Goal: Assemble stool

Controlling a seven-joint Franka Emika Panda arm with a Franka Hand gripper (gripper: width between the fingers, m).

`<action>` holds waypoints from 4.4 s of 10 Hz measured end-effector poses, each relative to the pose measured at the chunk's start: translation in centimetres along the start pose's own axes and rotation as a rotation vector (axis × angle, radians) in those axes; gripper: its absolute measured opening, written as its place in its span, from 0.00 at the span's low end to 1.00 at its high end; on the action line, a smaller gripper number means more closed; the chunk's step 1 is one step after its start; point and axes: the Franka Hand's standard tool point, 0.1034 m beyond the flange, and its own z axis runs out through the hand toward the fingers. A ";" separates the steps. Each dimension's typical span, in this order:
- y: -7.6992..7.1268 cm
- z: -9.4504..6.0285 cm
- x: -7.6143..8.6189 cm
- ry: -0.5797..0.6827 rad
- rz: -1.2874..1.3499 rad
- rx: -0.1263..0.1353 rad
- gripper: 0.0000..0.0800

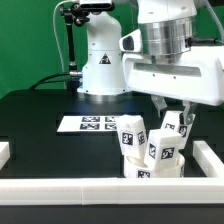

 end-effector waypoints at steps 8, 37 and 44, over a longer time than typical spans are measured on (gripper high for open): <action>-0.8 -0.2 1.8 0.033 0.555 0.239 0.43; -2.5 -1.7 1.9 0.179 -0.672 0.110 0.81; -1.9 -1.7 2.1 0.172 -1.148 0.032 0.81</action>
Offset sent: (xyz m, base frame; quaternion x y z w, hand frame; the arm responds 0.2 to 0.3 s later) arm 0.0053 0.0001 0.0042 0.0876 -0.0303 0.1736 0.9804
